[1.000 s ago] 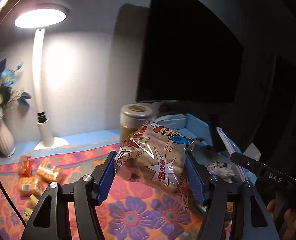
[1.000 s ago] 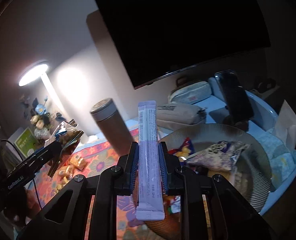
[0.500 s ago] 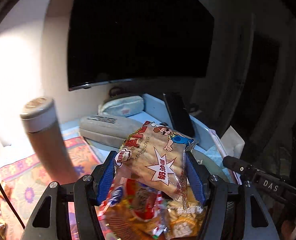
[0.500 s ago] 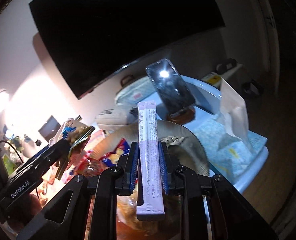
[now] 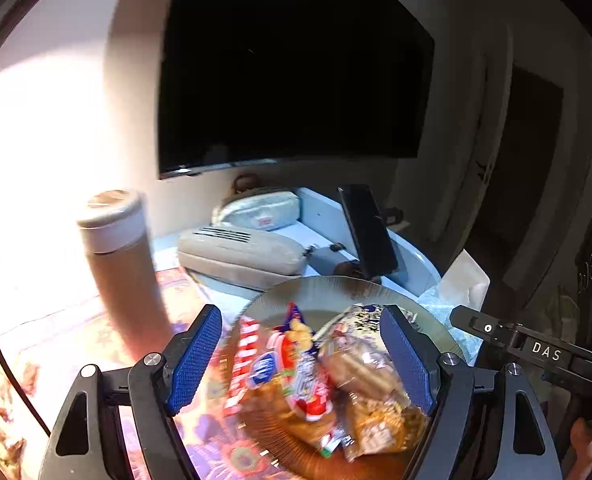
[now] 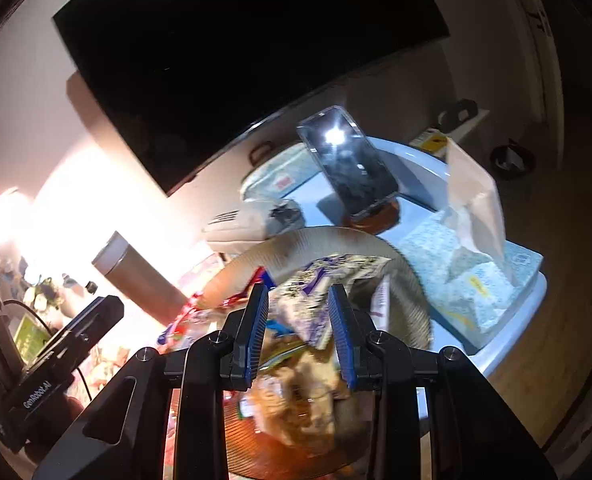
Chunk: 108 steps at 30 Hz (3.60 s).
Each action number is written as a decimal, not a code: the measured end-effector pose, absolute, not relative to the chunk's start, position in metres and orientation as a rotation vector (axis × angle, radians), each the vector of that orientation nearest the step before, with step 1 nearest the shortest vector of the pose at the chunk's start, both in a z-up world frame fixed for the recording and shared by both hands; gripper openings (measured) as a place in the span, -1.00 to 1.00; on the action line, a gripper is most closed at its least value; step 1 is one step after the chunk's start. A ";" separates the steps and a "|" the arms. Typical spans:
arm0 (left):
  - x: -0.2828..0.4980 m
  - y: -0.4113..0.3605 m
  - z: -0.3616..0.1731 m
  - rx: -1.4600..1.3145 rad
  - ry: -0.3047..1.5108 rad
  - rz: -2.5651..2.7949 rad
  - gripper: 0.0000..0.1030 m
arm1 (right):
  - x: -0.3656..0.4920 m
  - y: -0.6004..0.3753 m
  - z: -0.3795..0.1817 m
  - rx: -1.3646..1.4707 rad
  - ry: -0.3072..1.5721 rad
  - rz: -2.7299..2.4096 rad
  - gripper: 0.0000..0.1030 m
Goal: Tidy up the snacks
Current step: 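Carry both snacks to the amber glass plate and release them, then move both tools back toward the remaining snacks on the blanket, then grasp the yellow peanut bag with the left tool while the right tool grasps the biscuit pack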
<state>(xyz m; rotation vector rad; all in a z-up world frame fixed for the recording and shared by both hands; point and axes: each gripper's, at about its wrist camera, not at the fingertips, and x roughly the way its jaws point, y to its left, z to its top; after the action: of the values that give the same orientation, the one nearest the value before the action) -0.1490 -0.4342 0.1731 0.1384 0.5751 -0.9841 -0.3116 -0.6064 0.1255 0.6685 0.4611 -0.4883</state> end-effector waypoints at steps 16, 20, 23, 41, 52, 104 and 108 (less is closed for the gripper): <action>-0.126 -0.243 0.225 -0.059 0.439 -0.702 0.81 | -0.252 -0.501 0.152 0.505 0.513 -0.284 0.05; -0.117 -0.180 0.228 -0.133 0.406 -0.563 0.81 | -0.230 -0.469 0.151 0.448 0.541 -0.232 0.08; -0.108 -0.138 0.221 -0.174 0.417 -0.496 0.82 | -0.209 -0.446 0.144 0.425 0.577 -0.180 0.11; -0.015 -0.102 0.047 -0.017 0.820 -0.363 0.93 | -0.100 -0.354 0.022 0.316 0.831 0.036 0.11; 0.019 -0.130 0.017 0.082 0.876 -0.436 0.65 | -0.086 -0.349 0.020 0.316 0.892 0.133 0.45; 0.014 -0.115 0.025 0.006 0.823 -0.407 -0.03 | -0.092 -0.266 0.024 -0.073 0.808 0.159 -0.05; 0.016 -0.114 0.023 0.004 0.839 -0.398 -0.03 | -0.081 -0.276 0.019 -0.016 0.850 0.146 -0.05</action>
<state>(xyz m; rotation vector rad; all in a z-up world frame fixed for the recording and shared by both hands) 0.0161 -0.1137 0.0232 0.0040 0.8387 -0.3977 -0.0807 -0.2763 0.0194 -0.0156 0.8496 0.1457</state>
